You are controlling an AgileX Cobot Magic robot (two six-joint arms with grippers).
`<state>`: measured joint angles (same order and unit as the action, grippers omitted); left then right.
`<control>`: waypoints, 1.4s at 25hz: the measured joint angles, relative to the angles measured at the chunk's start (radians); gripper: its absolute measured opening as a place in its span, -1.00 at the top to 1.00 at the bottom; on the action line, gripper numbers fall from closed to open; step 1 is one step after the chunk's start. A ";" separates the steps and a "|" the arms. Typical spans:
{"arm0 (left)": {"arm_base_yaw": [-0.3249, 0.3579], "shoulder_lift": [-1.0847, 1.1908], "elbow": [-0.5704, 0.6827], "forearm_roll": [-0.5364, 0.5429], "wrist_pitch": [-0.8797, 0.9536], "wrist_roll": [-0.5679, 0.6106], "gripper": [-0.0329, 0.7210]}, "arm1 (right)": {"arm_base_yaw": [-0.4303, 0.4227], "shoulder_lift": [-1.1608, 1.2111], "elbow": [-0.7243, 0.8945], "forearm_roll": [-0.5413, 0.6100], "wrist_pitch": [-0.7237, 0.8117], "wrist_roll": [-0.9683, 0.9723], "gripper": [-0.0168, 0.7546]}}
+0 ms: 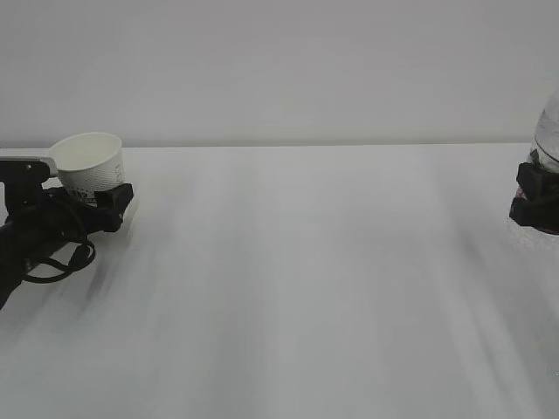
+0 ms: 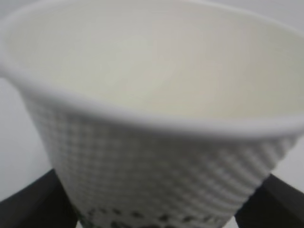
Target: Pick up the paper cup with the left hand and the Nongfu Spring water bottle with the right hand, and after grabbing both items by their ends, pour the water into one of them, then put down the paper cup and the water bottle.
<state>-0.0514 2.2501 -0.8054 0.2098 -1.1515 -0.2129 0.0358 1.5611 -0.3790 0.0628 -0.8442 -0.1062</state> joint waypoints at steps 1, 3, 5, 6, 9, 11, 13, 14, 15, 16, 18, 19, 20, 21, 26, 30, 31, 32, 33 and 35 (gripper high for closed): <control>0.000 0.000 0.000 0.000 0.000 0.000 -0.83 | 0.000 0.000 0.000 0.000 0.000 0.000 -0.10; 0.000 0.000 0.000 0.000 0.000 0.000 -0.83 | 0.000 0.000 0.000 0.000 0.000 0.000 -0.10; 0.000 0.000 0.000 0.000 0.000 0.000 -0.82 | 0.000 0.000 0.000 0.000 0.000 0.000 -0.10; 0.000 0.000 0.000 0.002 0.000 0.000 -0.81 | 0.000 0.000 0.000 0.000 0.000 0.000 -0.10; 0.000 0.000 0.000 0.002 0.000 0.000 -0.73 | 0.000 0.000 0.000 0.000 0.000 -0.002 -0.10; 0.000 0.000 0.000 0.004 0.000 0.000 -0.67 | 0.000 0.000 0.000 0.000 0.000 -0.002 -0.10; 0.000 0.000 0.000 0.005 0.000 0.000 -0.64 | 0.000 0.000 0.000 0.000 0.000 -0.002 -0.10; 0.000 0.000 0.000 0.008 0.000 0.000 -0.63 | 0.000 0.000 0.000 0.000 0.000 -0.002 -0.10; 0.000 0.000 0.000 0.010 0.000 0.000 -0.63 | 0.000 0.000 0.000 0.000 0.000 -0.002 -0.10; 0.000 0.000 0.000 0.014 0.000 0.000 -0.63 | 0.000 0.000 0.000 0.000 0.000 -0.002 -0.10; 0.000 0.000 0.000 0.031 0.000 0.000 -0.63 | 0.000 0.000 0.000 0.000 0.000 -0.002 -0.10; 0.000 0.000 0.000 0.039 0.000 -0.002 -0.63 | 0.000 0.000 0.000 0.000 0.000 -0.002 -0.10; 0.000 0.000 0.000 0.055 0.000 -0.007 -0.63 | 0.000 0.000 0.000 0.000 0.000 -0.002 -0.10; 0.000 0.000 0.000 0.069 0.000 -0.009 -0.62 | 0.000 0.000 0.000 0.000 0.000 -0.002 -0.10; 0.000 0.000 0.000 0.117 0.000 -0.015 -0.62 | 0.000 0.000 0.000 0.000 0.000 -0.002 -0.10; 0.000 -0.004 0.000 0.146 0.000 -0.017 -0.62 | 0.000 0.000 0.000 0.000 0.000 -0.002 -0.10; 0.000 -0.013 0.000 0.151 0.003 -0.018 -0.62 | 0.000 0.000 0.000 0.000 0.000 -0.002 -0.10; 0.000 -0.023 0.000 0.155 0.003 -0.019 -0.61 | 0.000 0.000 0.000 0.000 0.000 -0.002 -0.10; 0.000 -0.038 0.000 0.157 0.003 -0.019 -0.61 | 0.000 0.000 0.000 0.000 0.000 -0.002 -0.10; 0.000 -0.061 0.000 0.172 0.003 -0.021 -0.59 | 0.000 0.000 0.000 0.000 0.000 -0.002 -0.10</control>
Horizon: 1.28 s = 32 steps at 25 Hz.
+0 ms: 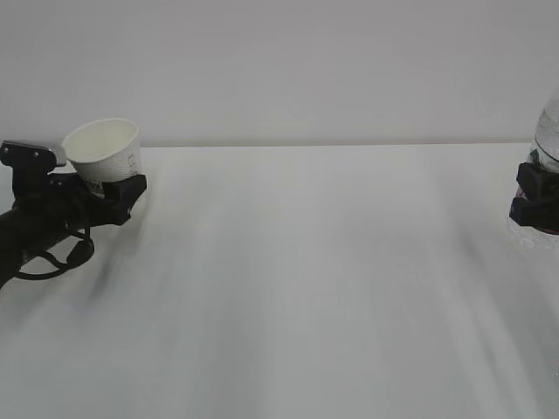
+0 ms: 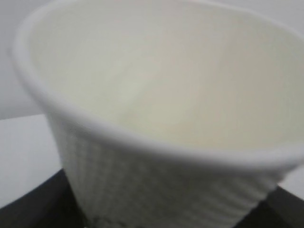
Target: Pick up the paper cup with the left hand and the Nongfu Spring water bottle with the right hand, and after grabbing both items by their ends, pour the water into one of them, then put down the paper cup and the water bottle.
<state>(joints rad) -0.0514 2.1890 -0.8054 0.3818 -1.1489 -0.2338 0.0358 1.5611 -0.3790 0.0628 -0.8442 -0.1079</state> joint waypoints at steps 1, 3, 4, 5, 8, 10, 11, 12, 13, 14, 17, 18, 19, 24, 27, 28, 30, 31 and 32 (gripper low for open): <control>0.000 -0.009 0.000 0.012 0.000 -0.003 -0.59 | 0.000 0.000 0.000 0.000 0.000 0.000 -0.10; 0.000 -0.023 0.000 0.048 0.000 -0.029 -0.58 | 0.000 0.000 0.000 0.000 0.000 0.000 -0.10; 0.000 -0.027 0.000 0.068 0.000 -0.044 -0.58 | 0.000 0.000 0.000 0.000 0.000 0.000 -0.10; 0.000 -0.030 0.000 0.086 0.000 -0.055 -0.58 | 0.000 0.000 0.000 0.000 0.000 0.000 -0.10; 0.000 -0.036 0.000 0.158 0.000 -0.067 -0.57 | 0.000 0.000 0.000 0.000 0.000 0.000 -0.10; 0.000 -0.036 0.000 0.220 0.000 -0.070 -0.56 | 0.000 0.000 0.000 0.000 0.000 0.000 -0.10; 0.000 -0.036 0.000 0.251 0.000 -0.072 -0.56 | 0.000 0.000 0.000 0.000 0.000 0.000 -0.10; 0.000 -0.036 0.000 0.274 0.000 -0.074 -0.56 | 0.000 0.000 0.000 0.000 0.000 0.000 -0.10; 0.000 -0.036 0.000 0.300 0.000 -0.082 -0.56 | 0.000 0.000 0.000 0.000 0.000 0.000 -0.10; 0.000 -0.036 0.000 0.320 0.000 -0.095 -0.56 | 0.000 0.000 0.000 0.000 0.000 0.000 -0.10; 0.000 -0.036 0.000 0.372 0.000 -0.119 -0.56 | 0.000 0.000 0.000 0.000 0.000 0.000 -0.10; 0.000 -0.036 0.000 0.393 0.000 -0.123 -0.56 | 0.000 0.000 0.000 0.000 0.000 0.000 -0.10; 0.000 -0.036 0.000 0.412 0.000 -0.125 -0.55 | 0.000 0.000 0.000 0.000 0.000 0.000 -0.10; -0.008 -0.036 0.000 0.488 0.000 -0.164 -0.55 | 0.000 0.000 0.000 0.000 0.000 0.000 -0.10; -0.048 -0.036 0.000 0.494 0.000 -0.169 -0.55 | 0.000 0.000 0.000 0.000 0.000 0.000 -0.10; -0.069 -0.036 0.000 0.494 0.000 -0.171 -0.55 | 0.000 0.000 0.000 0.000 0.000 0.000 -0.10; -0.110 -0.036 0.000 0.494 0.000 -0.171 -0.55 | 0.000 0.000 0.000 0.000 0.000 0.000 -0.10; -0.133 -0.036 0.000 0.491 0.000 -0.172 -0.55 | 0.000 0.000 0.000 0.000 0.000 0.000 -0.10; -0.151 -0.036 0.000 0.486 0.000 -0.172 -0.55 | 0.000 0.000 0.000 0.000 0.000 0.000 -0.10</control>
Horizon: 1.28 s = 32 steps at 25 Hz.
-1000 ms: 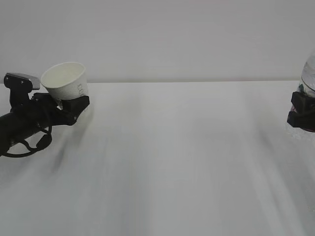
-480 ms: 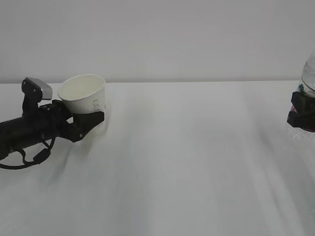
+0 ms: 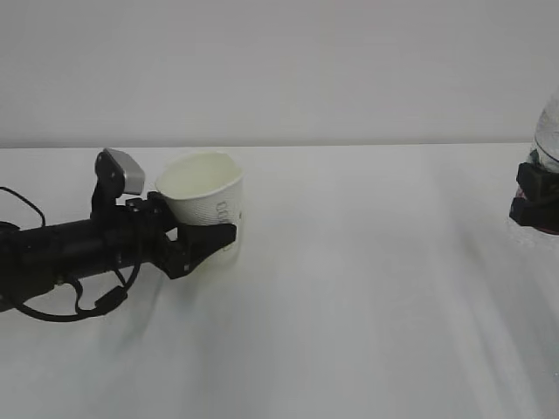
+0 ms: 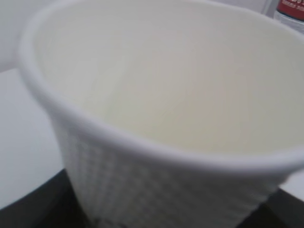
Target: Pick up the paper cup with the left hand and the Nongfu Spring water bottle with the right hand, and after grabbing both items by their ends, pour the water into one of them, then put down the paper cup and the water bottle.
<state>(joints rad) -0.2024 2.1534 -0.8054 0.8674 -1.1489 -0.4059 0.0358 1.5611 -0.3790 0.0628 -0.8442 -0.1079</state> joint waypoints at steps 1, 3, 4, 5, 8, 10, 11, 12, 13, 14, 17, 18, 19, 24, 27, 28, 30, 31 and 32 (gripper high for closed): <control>-0.021 0.000 0.000 -0.009 0.000 -0.001 -0.55 | 0.000 0.000 0.000 0.000 0.000 0.000 -0.10; -0.058 0.000 0.000 -0.032 0.000 -0.001 -0.55 | 0.000 0.000 0.002 0.000 0.000 0.004 -0.10; -0.072 0.000 0.000 -0.041 0.000 -0.001 -0.55 | 0.000 0.000 0.006 0.000 0.000 0.006 -0.10; -0.088 0.000 0.000 -0.049 0.000 -0.001 -0.55 | 0.000 0.000 0.013 0.000 0.000 0.008 -0.10; -0.129 0.000 0.000 -0.058 0.000 -0.002 -0.55 | 0.000 0.000 0.030 0.000 0.000 0.016 -0.10; -0.155 0.000 0.000 -0.062 0.000 -0.002 -0.55 | 0.000 -0.003 0.040 0.000 0.000 0.017 -0.10; -0.165 0.000 0.000 -0.067 0.000 -0.002 -0.60 | 0.000 -0.008 0.047 -0.002 0.000 0.018 -0.10; -0.176 0.000 0.000 -0.073 0.000 -0.002 -0.57 | 0.000 -0.018 0.052 -0.007 0.000 0.018 -0.10; -0.188 0.000 0.000 -0.083 0.000 -0.002 -0.56 | 0.000 -0.027 0.057 -0.015 0.001 0.018 -0.10; -0.198 0.000 0.000 -0.089 0.000 -0.002 -0.55 | 0.000 -0.038 0.057 -0.023 0.003 0.018 -0.10; -0.230 0.000 0.000 -0.100 0.000 -0.002 -0.55 | 0.000 -0.070 0.058 -0.034 0.015 0.018 -0.10; -0.239 0.000 0.000 -0.105 0.000 -0.002 -0.55 | 0.000 -0.081 0.058 -0.037 0.025 0.018 -0.10; -0.248 0.000 0.000 -0.110 0.000 -0.002 -0.55 | 0.000 -0.089 0.058 -0.037 0.042 0.019 -0.10; -0.288 0.000 0.000 -0.134 0.000 -0.002 -0.54 | 0.000 -0.132 0.063 -0.038 0.106 0.020 -0.10; -0.307 0.000 -0.007 -0.145 0.000 -0.002 -0.54 | 0.000 -0.149 0.070 -0.049 0.112 0.020 -0.10; -0.312 0.000 -0.011 -0.145 0.000 -0.002 -0.54 | 0.000 -0.154 0.075 -0.056 0.114 0.020 -0.10; -0.327 0.000 -0.031 -0.145 0.000 -0.002 -0.54 | 0.000 -0.164 0.085 -0.070 0.117 0.020 -0.10; -0.335 0.000 -0.042 -0.145 0.000 -0.002 -0.54 | 0.000 -0.172 0.092 -0.072 0.117 0.020 -0.10; -0.341 0.000 -0.052 -0.145 0.000 -0.002 -0.54 | 0.000 -0.179 0.097 -0.076 0.119 0.020 -0.10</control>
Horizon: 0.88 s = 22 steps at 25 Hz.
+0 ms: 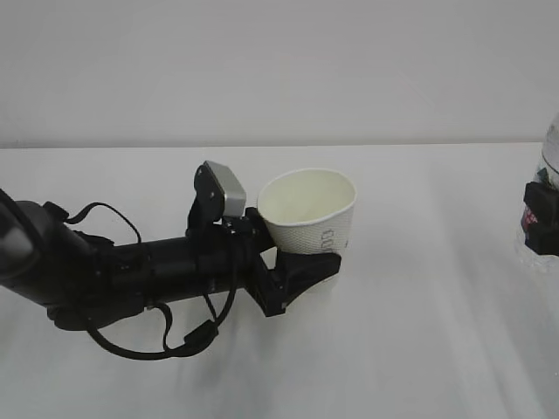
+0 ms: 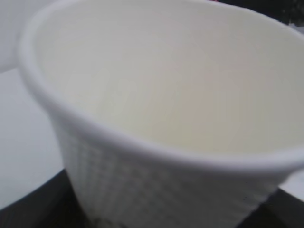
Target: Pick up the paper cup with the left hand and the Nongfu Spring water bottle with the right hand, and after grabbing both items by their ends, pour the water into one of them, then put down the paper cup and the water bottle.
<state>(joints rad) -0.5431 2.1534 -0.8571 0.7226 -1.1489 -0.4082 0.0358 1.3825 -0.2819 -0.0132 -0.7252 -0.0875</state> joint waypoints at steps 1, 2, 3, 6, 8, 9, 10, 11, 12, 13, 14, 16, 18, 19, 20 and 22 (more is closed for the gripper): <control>-0.009 0.000 -0.011 0.000 0.000 0.000 -0.54 | 0.000 -0.008 0.004 0.000 0.002 0.000 -0.10; -0.020 0.000 -0.021 0.000 0.000 -0.001 -0.54 | 0.000 -0.017 0.009 0.000 0.002 0.000 -0.10; -0.028 0.000 -0.030 0.000 0.000 -0.001 -0.54 | 0.000 -0.027 0.012 0.000 0.002 0.000 -0.10; -0.059 0.000 -0.057 0.000 0.004 -0.009 -0.54 | 0.000 -0.057 0.016 0.000 0.034 0.000 -0.10; -0.077 0.000 -0.070 0.000 0.015 -0.011 -0.54 | 0.000 -0.076 0.016 -0.002 0.074 0.000 -0.10; -0.086 0.000 -0.076 0.000 0.018 -0.011 -0.54 | 0.000 -0.083 0.019 -0.002 0.088 0.000 -0.10; -0.094 0.000 -0.080 0.000 0.022 -0.011 -0.54 | 0.000 -0.088 0.020 -0.002 0.098 0.000 -0.10; -0.105 0.000 -0.083 0.000 0.026 -0.011 -0.54 | 0.000 -0.092 0.020 -0.002 0.103 0.000 -0.10; -0.115 0.000 -0.084 0.000 0.032 -0.011 -0.54 | 0.000 -0.094 0.020 -0.002 0.107 0.000 -0.10; -0.125 0.000 -0.087 0.000 0.043 -0.011 -0.54 | 0.000 -0.094 0.020 -0.002 0.110 0.000 -0.10; -0.133 0.000 -0.087 0.000 0.055 -0.011 -0.54 | 0.000 -0.097 0.024 -0.002 0.110 0.000 -0.10; -0.152 0.000 -0.087 0.002 0.080 -0.013 -0.54 | 0.000 -0.100 0.036 -0.002 0.110 0.001 -0.10; -0.168 0.000 -0.087 0.004 0.099 -0.013 -0.54 | 0.000 -0.101 0.044 -0.002 0.112 0.001 -0.10; -0.174 0.000 -0.087 0.004 0.099 -0.013 -0.54 | 0.000 -0.101 0.048 -0.002 0.112 0.001 -0.10; -0.179 0.000 -0.087 0.004 0.099 -0.013 -0.54 | 0.000 -0.101 0.051 -0.002 0.112 0.001 -0.10; -0.187 0.000 -0.087 0.004 0.109 -0.027 -0.54 | 0.000 -0.101 0.053 -0.011 0.112 0.001 -0.10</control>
<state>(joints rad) -0.7296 2.1534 -0.9437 0.7266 -1.0400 -0.4352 0.0358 1.2816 -0.2291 -0.0240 -0.6137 -0.0868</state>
